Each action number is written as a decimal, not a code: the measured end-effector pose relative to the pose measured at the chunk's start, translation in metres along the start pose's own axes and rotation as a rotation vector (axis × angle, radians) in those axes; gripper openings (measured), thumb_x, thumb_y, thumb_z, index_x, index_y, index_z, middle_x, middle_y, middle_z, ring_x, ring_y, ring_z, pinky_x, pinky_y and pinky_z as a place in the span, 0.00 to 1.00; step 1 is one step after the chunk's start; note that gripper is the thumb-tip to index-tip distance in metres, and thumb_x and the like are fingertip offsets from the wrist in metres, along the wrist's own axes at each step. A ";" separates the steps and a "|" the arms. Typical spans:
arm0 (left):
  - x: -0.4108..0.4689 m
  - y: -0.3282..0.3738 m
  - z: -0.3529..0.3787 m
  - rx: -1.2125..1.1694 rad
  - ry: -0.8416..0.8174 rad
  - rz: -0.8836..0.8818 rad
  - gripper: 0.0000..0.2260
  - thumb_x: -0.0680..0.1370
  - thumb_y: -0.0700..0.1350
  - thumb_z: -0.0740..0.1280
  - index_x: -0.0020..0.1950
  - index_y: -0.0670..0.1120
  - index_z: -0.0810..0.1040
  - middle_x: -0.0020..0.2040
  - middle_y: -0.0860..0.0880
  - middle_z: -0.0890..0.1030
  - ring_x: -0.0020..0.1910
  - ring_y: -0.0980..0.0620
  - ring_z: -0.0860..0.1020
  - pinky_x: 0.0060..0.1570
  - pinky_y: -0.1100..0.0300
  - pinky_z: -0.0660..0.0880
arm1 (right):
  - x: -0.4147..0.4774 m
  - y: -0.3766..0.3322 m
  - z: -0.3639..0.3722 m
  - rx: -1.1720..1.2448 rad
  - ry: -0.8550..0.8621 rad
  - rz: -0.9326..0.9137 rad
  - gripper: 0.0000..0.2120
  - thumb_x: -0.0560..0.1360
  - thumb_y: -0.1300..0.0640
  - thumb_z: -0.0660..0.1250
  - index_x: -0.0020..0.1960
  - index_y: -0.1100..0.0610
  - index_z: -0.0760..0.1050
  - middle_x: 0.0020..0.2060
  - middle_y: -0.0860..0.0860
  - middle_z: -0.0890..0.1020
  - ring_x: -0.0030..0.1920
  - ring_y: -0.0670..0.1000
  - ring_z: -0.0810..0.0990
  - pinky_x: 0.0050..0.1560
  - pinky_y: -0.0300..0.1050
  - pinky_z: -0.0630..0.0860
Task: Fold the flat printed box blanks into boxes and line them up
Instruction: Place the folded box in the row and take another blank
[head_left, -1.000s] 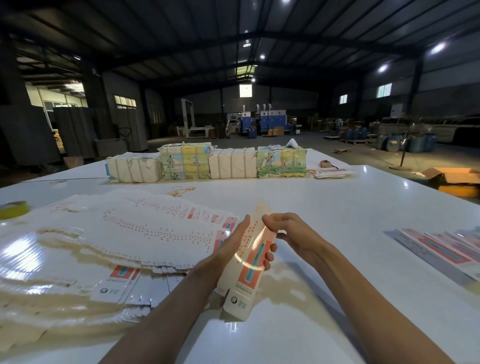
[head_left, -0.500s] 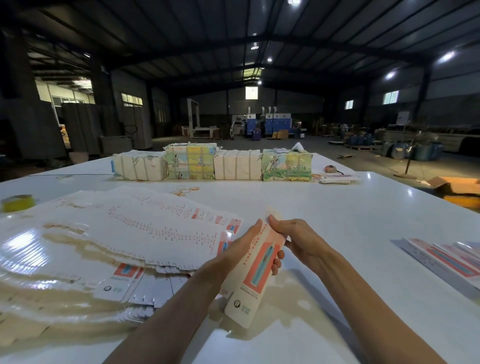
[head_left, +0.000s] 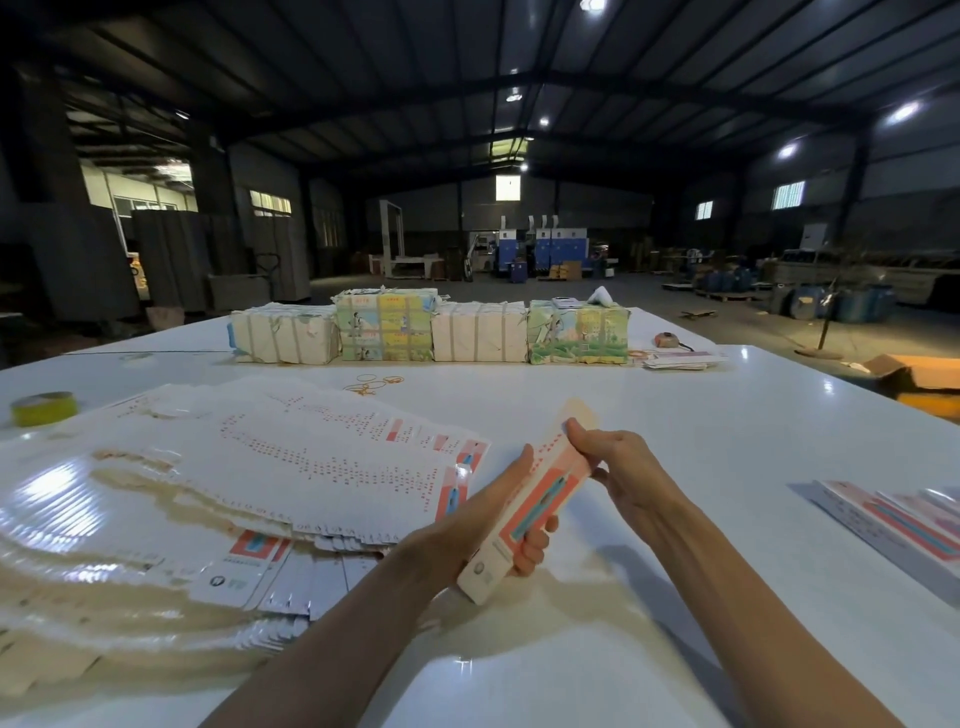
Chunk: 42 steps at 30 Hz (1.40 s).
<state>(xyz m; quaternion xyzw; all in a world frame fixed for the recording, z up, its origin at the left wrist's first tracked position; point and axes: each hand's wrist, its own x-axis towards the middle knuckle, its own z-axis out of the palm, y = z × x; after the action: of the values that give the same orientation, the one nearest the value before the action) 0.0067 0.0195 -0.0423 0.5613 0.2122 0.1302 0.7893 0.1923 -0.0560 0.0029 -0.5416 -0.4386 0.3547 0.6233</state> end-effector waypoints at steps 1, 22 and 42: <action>0.002 0.001 0.000 0.020 0.026 0.018 0.31 0.66 0.76 0.74 0.45 0.47 0.81 0.40 0.46 0.80 0.31 0.53 0.80 0.34 0.62 0.79 | 0.000 -0.001 0.000 0.025 0.008 -0.009 0.21 0.73 0.42 0.74 0.39 0.61 0.87 0.37 0.56 0.87 0.41 0.54 0.87 0.51 0.46 0.79; 0.009 0.005 0.008 0.086 0.357 0.376 0.27 0.75 0.71 0.65 0.64 0.54 0.82 0.58 0.43 0.86 0.51 0.43 0.88 0.51 0.45 0.85 | -0.003 0.016 0.014 0.080 0.009 -0.247 0.23 0.82 0.54 0.72 0.74 0.46 0.70 0.52 0.53 0.89 0.55 0.57 0.88 0.57 0.56 0.85; -0.005 0.003 0.021 0.643 0.529 0.534 0.48 0.73 0.55 0.78 0.72 0.83 0.43 0.73 0.64 0.68 0.61 0.52 0.80 0.54 0.54 0.80 | -0.010 0.021 0.025 -0.086 0.002 -0.335 0.22 0.77 0.44 0.76 0.69 0.37 0.74 0.52 0.43 0.88 0.55 0.48 0.87 0.48 0.38 0.84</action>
<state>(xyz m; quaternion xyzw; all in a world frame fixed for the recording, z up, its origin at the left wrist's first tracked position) 0.0122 0.0009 -0.0328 0.7588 0.2835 0.3939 0.4344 0.1658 -0.0523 -0.0189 -0.4876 -0.5369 0.2261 0.6503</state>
